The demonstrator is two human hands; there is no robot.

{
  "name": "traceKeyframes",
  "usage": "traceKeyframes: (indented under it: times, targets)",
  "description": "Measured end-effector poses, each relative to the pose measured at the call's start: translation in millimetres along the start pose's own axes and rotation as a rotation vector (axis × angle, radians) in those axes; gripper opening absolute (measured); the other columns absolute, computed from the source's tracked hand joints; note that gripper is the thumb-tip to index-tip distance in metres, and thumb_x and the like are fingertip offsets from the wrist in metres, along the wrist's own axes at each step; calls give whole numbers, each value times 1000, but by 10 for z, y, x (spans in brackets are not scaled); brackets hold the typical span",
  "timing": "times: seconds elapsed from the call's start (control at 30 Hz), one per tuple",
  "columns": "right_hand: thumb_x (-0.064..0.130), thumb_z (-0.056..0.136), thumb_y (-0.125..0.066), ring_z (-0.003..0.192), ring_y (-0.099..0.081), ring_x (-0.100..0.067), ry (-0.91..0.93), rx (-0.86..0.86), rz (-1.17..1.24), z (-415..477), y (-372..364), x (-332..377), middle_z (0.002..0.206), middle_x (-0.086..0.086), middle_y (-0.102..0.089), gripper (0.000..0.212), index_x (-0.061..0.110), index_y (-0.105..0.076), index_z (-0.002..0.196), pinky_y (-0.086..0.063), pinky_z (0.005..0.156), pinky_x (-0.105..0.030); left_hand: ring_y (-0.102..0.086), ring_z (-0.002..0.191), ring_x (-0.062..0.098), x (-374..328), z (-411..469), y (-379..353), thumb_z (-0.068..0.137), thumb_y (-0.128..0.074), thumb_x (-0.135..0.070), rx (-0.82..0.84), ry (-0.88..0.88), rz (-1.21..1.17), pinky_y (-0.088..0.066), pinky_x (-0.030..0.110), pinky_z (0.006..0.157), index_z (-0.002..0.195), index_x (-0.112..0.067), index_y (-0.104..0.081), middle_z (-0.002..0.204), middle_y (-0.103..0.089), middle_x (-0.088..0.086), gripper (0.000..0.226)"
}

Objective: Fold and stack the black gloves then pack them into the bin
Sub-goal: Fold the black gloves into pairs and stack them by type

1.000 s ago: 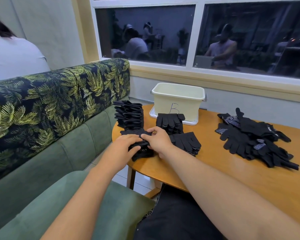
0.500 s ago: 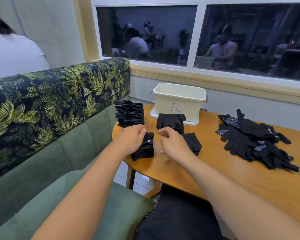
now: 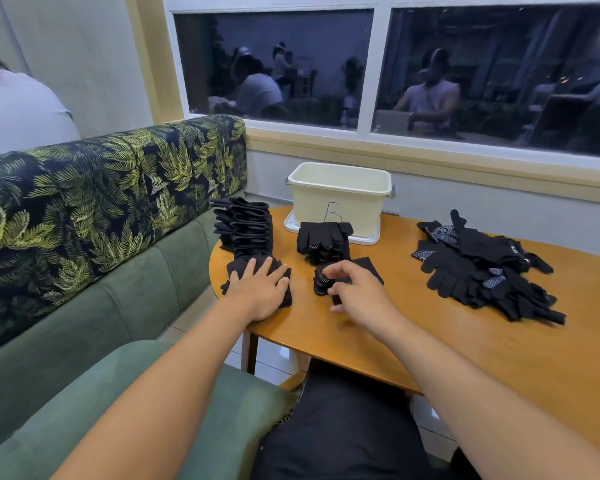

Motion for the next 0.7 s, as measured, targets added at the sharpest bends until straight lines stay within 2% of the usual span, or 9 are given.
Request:
traceKeyframes:
  times: [0.2, 0.4, 0.53, 0.63, 0.7]
  targets:
    - [1, 104, -47, 109, -68, -13, -27, -2, 45, -84, 259, -29, 127, 11, -64, 39, 29, -70, 117, -67, 76, -33, -8, 164, 33, -177, -76, 202, 112, -7, -56, -121, -69, 131, -6, 65, 128, 168, -41, -20, 178, -14, -4, 60]
    - [2, 105, -46, 108, -70, -14, -37, -81, 57, -166, 670, -37, 126, 10, -65, 37, 26, -70, 120, -67, 76, -32, -20, 161, 22, -1057, -324, 488, 113, -13, -54, -335, -277, 251, -20, 56, 126, 165, -35, -32, 173, -31, -8, 59]
    - [4, 107, -46, 105, -70, -12, -19, -136, 50, -290, 994, -58, 125, 14, -64, 37, 27, -69, 124, -67, 74, -32, -27, 159, 20, -1681, -442, 543, 114, -17, -52, -421, -393, 200, -29, 50, 121, 161, -34, -40, 169, -38, -9, 56]
    - [4, 104, -47, 103, -70, -16, -32, -205, 53, -380, 1323, -211, 123, 14, -66, 37, 28, -71, 120, -68, 74, -37, -29, 157, 16, -2084, -440, 473, 114, -20, -52, -407, -461, 125, -33, 49, 120, 159, -32, -44, 166, -42, -11, 54]
    - [4, 102, -48, 102, -71, -16, -44, -263, 54, -453, 1600, -340, 122, 12, -68, 37, 27, -72, 119, -68, 72, -36, -32, 156, 15, -2362, -422, 392, 114, -20, -51, -404, -498, 84, -35, 47, 119, 158, -32, -46, 164, -45, -10, 55]
Point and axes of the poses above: each hand's wrist, its own z-axis towards the middle knuckle, its own y-axis out of the back of the hand, x = y × z, the point moved 10 cm from there along z, towards the middle knuckle
